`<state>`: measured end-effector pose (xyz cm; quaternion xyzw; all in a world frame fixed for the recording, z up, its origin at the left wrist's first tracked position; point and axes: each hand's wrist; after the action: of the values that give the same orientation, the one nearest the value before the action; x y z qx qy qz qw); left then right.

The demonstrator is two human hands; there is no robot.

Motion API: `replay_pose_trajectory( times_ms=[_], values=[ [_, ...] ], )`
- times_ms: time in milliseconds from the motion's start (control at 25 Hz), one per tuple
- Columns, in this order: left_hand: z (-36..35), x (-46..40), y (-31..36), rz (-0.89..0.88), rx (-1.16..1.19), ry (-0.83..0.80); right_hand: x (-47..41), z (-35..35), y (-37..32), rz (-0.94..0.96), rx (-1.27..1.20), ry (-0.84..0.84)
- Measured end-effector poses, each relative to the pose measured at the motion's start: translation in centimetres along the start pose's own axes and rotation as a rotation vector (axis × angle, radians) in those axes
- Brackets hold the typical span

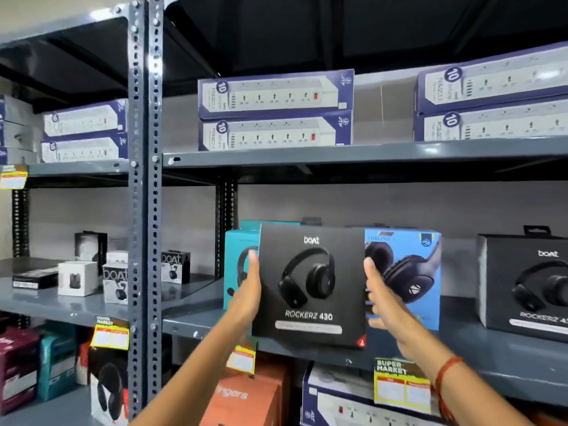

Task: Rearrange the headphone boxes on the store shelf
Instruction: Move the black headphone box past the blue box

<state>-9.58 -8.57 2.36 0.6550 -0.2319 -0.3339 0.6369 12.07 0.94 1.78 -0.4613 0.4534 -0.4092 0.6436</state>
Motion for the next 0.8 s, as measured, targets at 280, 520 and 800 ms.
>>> replay_pose_trajectory(
  times_ms=[280, 520, 800],
  values=[
    [-0.7, 1.8, 4.8, -0.079, -0.145, -0.025, 2.1, 3.7, -4.0, 0.113, 0.044, 0.176],
    [-6.5, 4.0, 6.5, -0.172, -0.204, -0.052, 4.2, 9.6, -3.3, 0.119, 0.035, 0.290],
    [-21.8, 7.9, 6.4, -0.240, -0.183, -0.265, 4.9, 23.2, -0.6, 0.065, 0.074, 0.603]
  ],
)
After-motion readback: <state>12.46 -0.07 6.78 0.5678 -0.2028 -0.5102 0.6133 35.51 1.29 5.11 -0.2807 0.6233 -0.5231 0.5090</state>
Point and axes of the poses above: each hand's wrist, its own x-axis away from the middle knuckle, its own z-axis out of the back of the hand, y = z × x, and after that the axes turned 6 degrees about y, right-handed
